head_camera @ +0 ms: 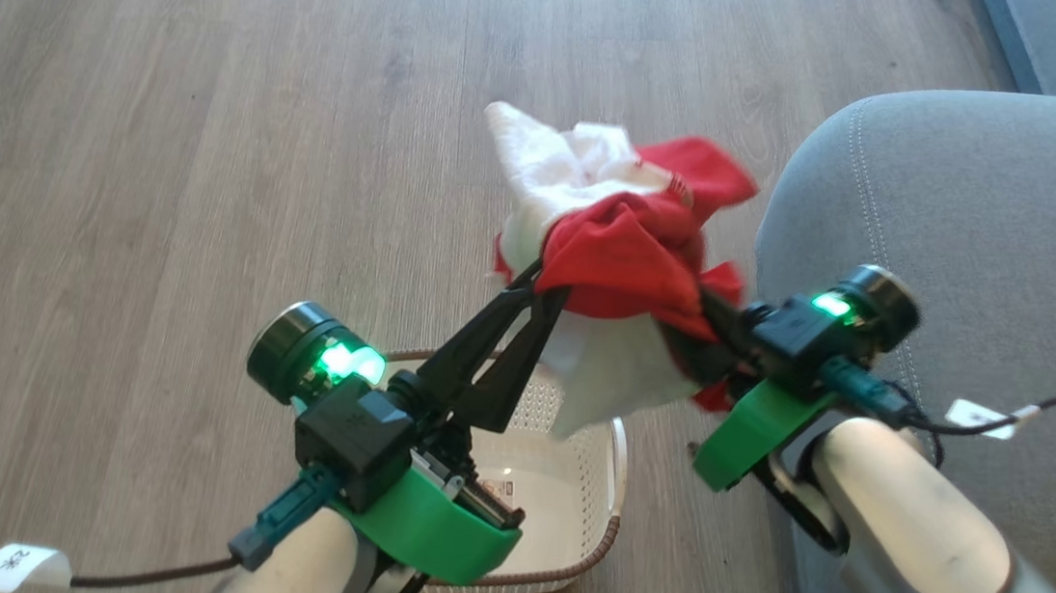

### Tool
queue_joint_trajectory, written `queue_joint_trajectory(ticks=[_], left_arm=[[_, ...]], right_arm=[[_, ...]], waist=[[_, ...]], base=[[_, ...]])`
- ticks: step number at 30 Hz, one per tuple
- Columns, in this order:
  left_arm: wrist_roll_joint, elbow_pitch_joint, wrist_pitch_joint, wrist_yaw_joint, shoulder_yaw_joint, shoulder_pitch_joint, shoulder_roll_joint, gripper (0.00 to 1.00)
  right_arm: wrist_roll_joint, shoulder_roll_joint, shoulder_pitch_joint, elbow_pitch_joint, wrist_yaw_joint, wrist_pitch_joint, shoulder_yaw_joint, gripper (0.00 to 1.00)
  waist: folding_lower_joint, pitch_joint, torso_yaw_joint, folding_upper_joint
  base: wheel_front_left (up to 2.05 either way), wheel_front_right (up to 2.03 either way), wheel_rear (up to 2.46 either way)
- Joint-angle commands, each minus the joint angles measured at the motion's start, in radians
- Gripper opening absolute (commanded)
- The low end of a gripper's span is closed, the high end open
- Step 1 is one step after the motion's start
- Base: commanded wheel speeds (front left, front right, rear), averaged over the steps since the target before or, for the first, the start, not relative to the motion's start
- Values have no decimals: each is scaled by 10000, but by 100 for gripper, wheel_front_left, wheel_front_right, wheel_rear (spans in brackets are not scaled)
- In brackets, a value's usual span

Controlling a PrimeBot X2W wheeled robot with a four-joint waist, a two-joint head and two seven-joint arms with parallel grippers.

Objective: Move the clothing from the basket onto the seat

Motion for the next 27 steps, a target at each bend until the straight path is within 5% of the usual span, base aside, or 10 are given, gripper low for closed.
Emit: queue_joint_trajectory(ticks=[1, 9, 20, 23, 27], left_arm=[[-23, -267, -97, 21, 449, -279, -38, 0], [3, 587, -97, -187, 390, -36, -38, 0], [212, 1202, -97, -416, -161, 32, -38, 0], [416, 1356, -97, -489, -337, 22, -38, 100], [470, 1510, -97, -527, -431, 45, -38, 100]], right_arm=[[-174, 217, 46, -342, -4, -65, -461, 0], [-858, 826, 650, -1220, -4, -65, -2193, 0], [-1092, 1145, 941, -2205, -4, -65, -2725, 0], [-1116, 1156, 980, -2363, -4, -65, -2793, 0], [-1137, 1114, 1016, -2450, -4, -65, -2880, 0]], waist=[[-1, -3, -5, 0], [-1, -57, 21, 0], [-1, -70, 18, 0], [-1, -70, 17, 0], [-1, -69, 3, 0]], base=[[0, 0, 0], [0, 0, 0], [0, 0, 0], [0, 0, 0], [0, 0, 0]])
